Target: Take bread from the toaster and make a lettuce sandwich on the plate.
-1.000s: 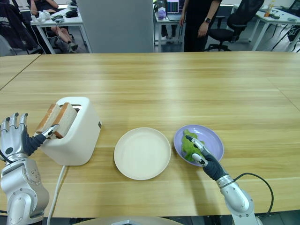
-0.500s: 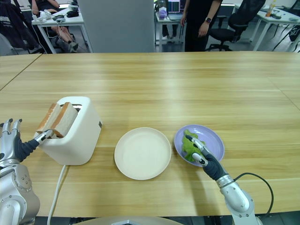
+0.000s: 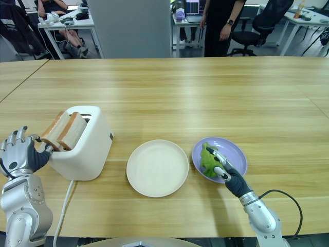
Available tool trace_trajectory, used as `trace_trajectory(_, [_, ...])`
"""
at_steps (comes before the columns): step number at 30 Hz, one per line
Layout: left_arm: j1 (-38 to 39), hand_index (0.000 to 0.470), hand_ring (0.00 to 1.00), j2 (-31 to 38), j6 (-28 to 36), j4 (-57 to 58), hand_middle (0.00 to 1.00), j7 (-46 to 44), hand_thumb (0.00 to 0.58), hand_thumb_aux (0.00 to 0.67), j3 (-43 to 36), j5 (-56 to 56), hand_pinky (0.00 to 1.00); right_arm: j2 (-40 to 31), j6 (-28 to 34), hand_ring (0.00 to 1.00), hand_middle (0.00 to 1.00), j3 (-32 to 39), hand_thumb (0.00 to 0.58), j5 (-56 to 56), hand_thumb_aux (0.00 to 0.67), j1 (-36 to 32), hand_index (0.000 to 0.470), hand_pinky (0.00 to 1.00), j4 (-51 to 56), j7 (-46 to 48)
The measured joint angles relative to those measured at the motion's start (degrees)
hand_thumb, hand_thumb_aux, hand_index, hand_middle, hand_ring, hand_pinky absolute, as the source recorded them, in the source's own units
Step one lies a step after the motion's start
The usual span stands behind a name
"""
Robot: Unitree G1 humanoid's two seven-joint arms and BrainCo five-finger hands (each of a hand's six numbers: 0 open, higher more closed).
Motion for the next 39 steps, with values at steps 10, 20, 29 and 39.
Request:
trace_trajectory(10, [-1.0,0.032,0.05,-1.9,-0.2,-0.2,0.05,-0.7,0.079,0.047,-1.4,-1.9,0.05,0.5,0.0,0.0,0.0,0.0,0.0,-0.1,0.0,-0.2,0.0,0.0,0.2,-0.2])
trace_trajectory(20, [-0.8,0.13,0.05,-2.5,-0.2,-1.0,0.05,-0.8,0.281,0.189,-1.3,-4.0,0.05,0.5,-0.1,0.0,0.0,0.0,0.0,0.0,0.0,-0.4,0.0,0.0,0.6,-0.2])
trace_trajectory(29, [-1.4,0.46,0.24,-2.7,-0.7,-1.1,0.24,-0.1,0.58,0.67,-2.7,-4.4,0.24,0.6,-0.1,0.0,0.0,-1.0,0.0,-0.1,0.0,-2.0,0.0,0.0,2.2,-0.2])
trace_trajectory(39, [-6.6,0.46,0.37,-2.9,0.7,0.1,0.37,0.5,0.58,0.67,-3.0,-4.5,0.37,1.2,-0.6,0.0,0.0,-0.9,0.0,-0.5,0.0,-2.3,0.0,0.0,4.0,-0.5])
